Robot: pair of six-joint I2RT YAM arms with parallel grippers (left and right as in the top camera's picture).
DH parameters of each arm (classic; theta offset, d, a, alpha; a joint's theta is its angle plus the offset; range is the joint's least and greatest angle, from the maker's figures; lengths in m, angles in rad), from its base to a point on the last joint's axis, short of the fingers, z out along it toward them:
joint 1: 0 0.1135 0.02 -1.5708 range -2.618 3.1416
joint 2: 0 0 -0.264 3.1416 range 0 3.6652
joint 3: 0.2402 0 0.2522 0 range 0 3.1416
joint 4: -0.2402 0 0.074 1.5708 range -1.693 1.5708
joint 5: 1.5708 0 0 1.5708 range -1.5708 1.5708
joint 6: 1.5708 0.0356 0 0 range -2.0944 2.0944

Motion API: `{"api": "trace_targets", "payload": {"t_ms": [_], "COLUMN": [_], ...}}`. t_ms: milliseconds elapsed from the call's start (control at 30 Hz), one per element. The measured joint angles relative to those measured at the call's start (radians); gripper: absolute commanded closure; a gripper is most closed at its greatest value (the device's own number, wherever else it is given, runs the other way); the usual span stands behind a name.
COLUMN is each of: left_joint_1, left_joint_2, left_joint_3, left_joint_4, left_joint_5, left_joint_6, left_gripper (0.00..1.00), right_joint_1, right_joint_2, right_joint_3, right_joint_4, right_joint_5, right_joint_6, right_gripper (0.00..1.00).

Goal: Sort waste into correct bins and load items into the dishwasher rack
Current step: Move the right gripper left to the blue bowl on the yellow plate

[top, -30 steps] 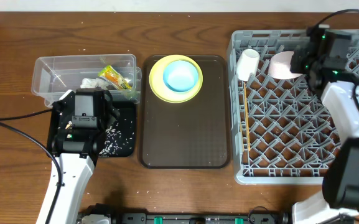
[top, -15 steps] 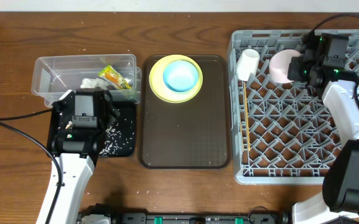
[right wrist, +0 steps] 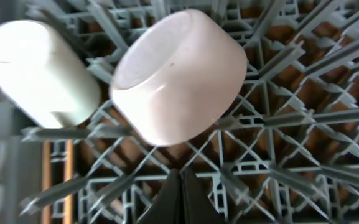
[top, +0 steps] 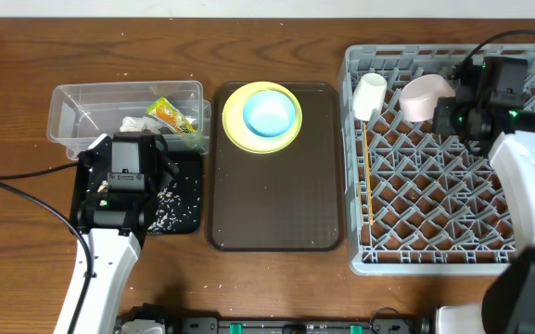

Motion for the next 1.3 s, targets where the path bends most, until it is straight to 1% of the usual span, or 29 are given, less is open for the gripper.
{"api": "trace_targets", "payload": {"t_ms": [100, 267, 433, 667, 700, 733, 800, 900, 967, 1067, 1200, 1300], "left_joint_1": [0.0, 0.0, 0.0, 0.0, 0.0, 0.0, 0.0, 0.0, 0.0, 0.0, 0.0, 0.0], "left_joint_2": [0.0, 0.0, 0.0, 0.0, 0.0, 0.0, 0.0, 0.0, 0.0, 0.0, 0.0, 0.0], "left_joint_3": [0.0, 0.0, 0.0, 0.0, 0.0, 0.0, 0.0, 0.0, 0.0, 0.0, 0.0, 0.0], "left_joint_4": [0.0, 0.0, 0.0, 0.0, 0.0, 0.0, 0.0, 0.0, 0.0, 0.0, 0.0, 0.0], "left_joint_5": [0.0, 0.0, 0.0, 0.0, 0.0, 0.0, 0.0, 0.0, 0.0, 0.0, 0.0, 0.0], "left_joint_6": [0.0, 0.0, 0.0, 0.0, 0.0, 0.0, 0.0, 0.0, 0.0, 0.0, 0.0, 0.0], "left_gripper": [0.08, 0.08, 0.08, 0.08, 0.08, 0.08, 0.08, 0.08, 0.08, 0.08, 0.08, 0.08], "right_joint_1": [0.043, 0.17, 0.332, 0.572, 0.606, 0.631, 0.683, 0.743, 0.771, 0.798, 0.807, 0.803], "right_joint_2": [-0.056, -0.122, -0.129, -0.119, -0.111, -0.103, -0.079, -0.036, -0.015, 0.016, 0.058, 0.086], "right_joint_3": [0.0, 0.0, 0.0, 0.0, 0.0, 0.0, 0.0, 0.0, 0.0, 0.0, 0.0, 0.008], "right_joint_4": [-0.028, -0.052, -0.046, 0.063, 0.084, 0.107, 0.155, 0.199, 0.208, 0.244, 0.264, 0.214], "right_joint_5": [-0.008, -0.06, -0.105, -0.122, -0.118, -0.112, -0.095, -0.086, -0.085, -0.072, -0.068, -0.058], "right_joint_6": [0.0, 0.0, 0.002, -0.037, -0.047, -0.05, -0.066, -0.08, -0.082, -0.084, -0.093, -0.103], "right_gripper": [0.99, 0.96, 0.83, 0.76, 0.63, 0.54, 0.49, 0.48, 0.5, 0.4, 0.37, 0.37]}}
